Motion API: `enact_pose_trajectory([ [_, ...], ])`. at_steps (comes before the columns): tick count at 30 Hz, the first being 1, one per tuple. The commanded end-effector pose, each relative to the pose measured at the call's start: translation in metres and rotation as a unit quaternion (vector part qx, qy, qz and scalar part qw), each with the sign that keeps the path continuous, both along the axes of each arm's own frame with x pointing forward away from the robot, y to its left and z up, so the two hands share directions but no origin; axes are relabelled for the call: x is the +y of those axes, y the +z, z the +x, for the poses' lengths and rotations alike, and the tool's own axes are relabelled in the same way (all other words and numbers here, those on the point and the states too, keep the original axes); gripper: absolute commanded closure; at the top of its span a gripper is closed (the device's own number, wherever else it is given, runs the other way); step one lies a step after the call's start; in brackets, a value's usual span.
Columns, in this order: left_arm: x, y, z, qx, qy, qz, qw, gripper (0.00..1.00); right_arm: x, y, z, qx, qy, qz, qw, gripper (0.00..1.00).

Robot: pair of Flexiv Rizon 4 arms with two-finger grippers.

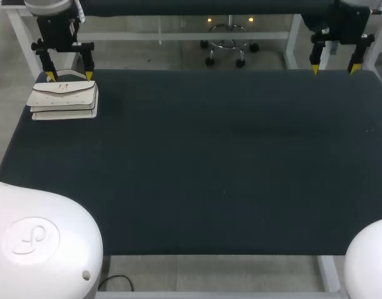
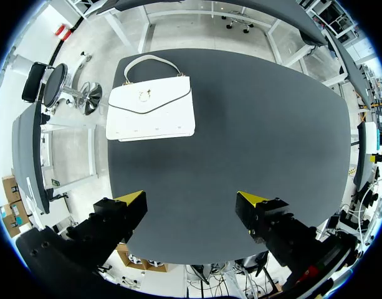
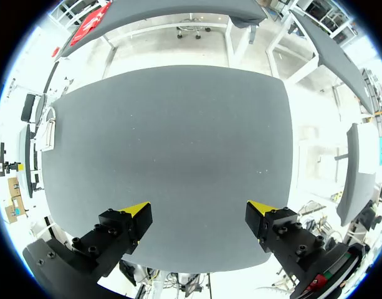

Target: Pick up the bag, open it, inspect its contents, close it, and place it on the opposite side

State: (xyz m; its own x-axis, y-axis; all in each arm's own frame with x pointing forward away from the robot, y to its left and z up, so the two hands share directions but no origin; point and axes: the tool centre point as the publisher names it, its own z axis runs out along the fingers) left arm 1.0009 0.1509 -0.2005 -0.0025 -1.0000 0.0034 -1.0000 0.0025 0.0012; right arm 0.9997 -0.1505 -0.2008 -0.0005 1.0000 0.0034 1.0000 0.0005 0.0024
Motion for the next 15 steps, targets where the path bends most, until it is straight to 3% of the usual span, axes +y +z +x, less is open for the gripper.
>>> enact_pose_trajectory([
  [1,-0.0007,0.0004,-0.0001,0.0,0.001,0.001,1.0,0.0,0.0005,0.0006,0.0003,0.001,0.0,-0.001,1.0,0.0],
  [15,-0.0009,0.0009,0.001,0.0,-0.008,-0.002,1.0,0.0,0.0005,0.0006,0.0003,0.001,0.0,-0.001,1.0,0.0],
])
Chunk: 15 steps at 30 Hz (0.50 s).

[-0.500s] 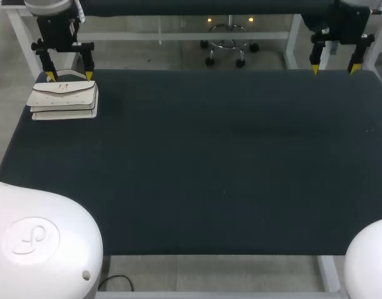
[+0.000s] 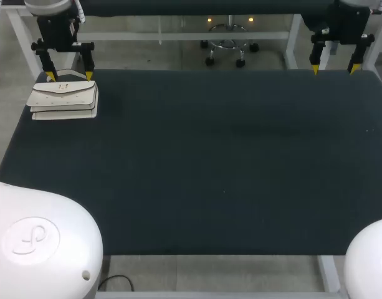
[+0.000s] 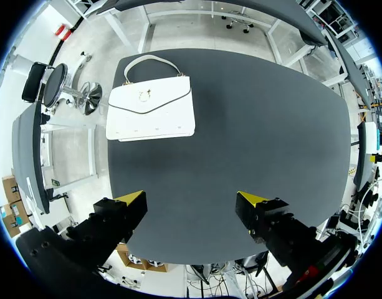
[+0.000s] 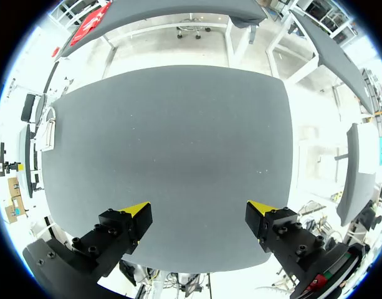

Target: Pick up the bag, open it, inspect its contents, close it, and place it on the opposite side

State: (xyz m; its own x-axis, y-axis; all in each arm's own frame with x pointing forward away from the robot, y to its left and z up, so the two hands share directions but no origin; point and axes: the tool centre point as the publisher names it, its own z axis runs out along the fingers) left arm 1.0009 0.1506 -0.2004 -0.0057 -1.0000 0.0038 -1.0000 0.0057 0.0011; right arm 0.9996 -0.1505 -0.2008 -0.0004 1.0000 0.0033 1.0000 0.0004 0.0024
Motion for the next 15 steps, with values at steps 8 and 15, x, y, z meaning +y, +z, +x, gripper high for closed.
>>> enact_pose_trajectory([
  [8,0.008,-0.001,0.006,0.0,-0.026,-0.032,0.999,0.0,0.015,-0.003,-0.008,-0.052,0.146,-0.015,0.988,0.0],
  [15,0.024,-0.005,0.01,-0.01,-0.047,-0.068,0.997,0.0,0.026,-0.017,-0.033,-0.123,0.31,0.022,0.942,0.0],
])
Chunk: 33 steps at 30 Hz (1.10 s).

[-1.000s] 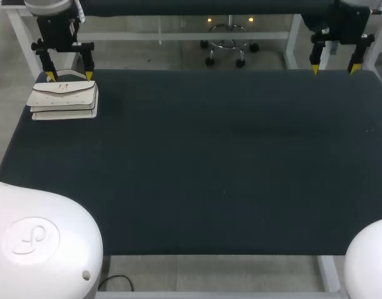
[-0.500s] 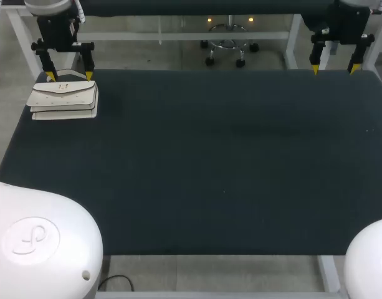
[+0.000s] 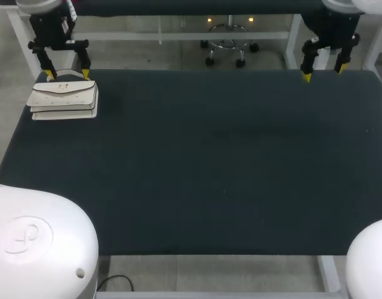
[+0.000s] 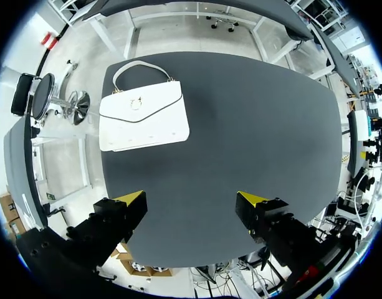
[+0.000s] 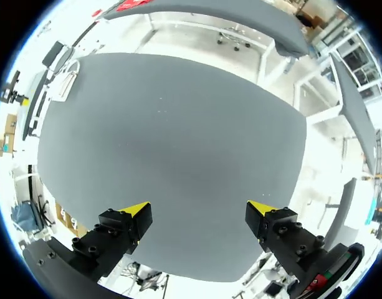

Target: Pick up the bag, open it, inspect its contents, close it, and place it on the opposite side

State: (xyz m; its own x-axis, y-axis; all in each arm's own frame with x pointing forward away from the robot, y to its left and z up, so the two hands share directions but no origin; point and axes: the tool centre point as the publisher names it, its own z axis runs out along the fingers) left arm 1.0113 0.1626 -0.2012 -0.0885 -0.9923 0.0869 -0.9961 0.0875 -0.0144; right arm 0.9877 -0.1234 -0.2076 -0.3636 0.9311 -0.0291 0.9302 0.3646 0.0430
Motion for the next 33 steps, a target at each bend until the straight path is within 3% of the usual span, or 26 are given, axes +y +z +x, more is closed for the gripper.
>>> enact_pose_trajectory([
  [1,0.014,-0.005,0.0,-0.003,-0.004,-0.024,1.0,0.0,0.0,-0.012,-0.026,-0.099,0.161,0.053,0.98,0.0],
  [8,0.04,-0.005,0.007,-0.012,-0.009,-0.057,0.998,0.0,0.011,-0.028,-0.053,-0.155,0.331,0.085,0.927,0.0],
  [20,0.071,-0.01,0.01,-0.017,0.0,-0.091,0.996,0.0,0.038,-0.057,-0.063,-0.211,0.436,0.178,0.857,0.0],
  [29,0.082,-0.014,0.01,-0.02,0.006,-0.105,0.994,0.0,0.063,-0.068,-0.064,-0.215,0.493,0.208,0.817,0.0],
  [33,0.089,-0.017,0.012,-0.024,0.029,-0.1,0.994,0.0,0.071,-0.074,-0.064,-0.194,0.493,0.213,0.821,0.0],
])
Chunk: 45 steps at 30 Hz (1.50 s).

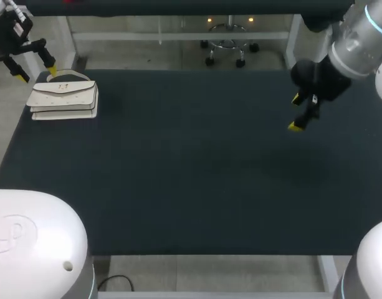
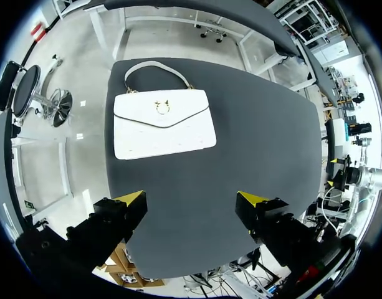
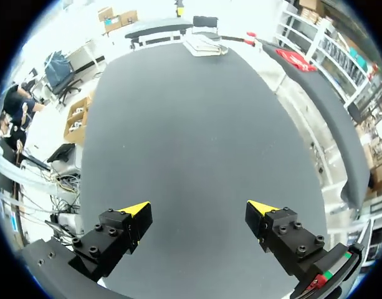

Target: Pick up the bag, open it, inspect its contents, close it, and place it on the opposite side

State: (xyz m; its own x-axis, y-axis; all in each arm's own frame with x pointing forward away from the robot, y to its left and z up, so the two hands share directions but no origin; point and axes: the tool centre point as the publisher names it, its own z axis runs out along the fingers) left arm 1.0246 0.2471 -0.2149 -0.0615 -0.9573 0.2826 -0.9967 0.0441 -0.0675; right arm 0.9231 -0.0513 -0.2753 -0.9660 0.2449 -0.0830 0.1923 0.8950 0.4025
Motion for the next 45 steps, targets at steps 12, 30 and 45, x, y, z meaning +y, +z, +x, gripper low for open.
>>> enact_pose_trajectory([
  [12,0.008,-0.005,0.0,0.001,0.027,0.009,1.0,0.0,-0.001,-0.006,0.0,-0.014,0.059,0.105,0.993,0.0],
  [30,0.049,-0.021,0.028,-0.015,0.064,-0.067,0.996,0.0,0.031,-0.068,0.007,0.009,0.055,0.103,0.993,0.0],
  [45,0.058,-0.032,0.03,-0.002,0.075,-0.073,0.995,0.0,0.036,-0.088,0.024,-0.004,0.085,0.102,0.991,0.0],
])
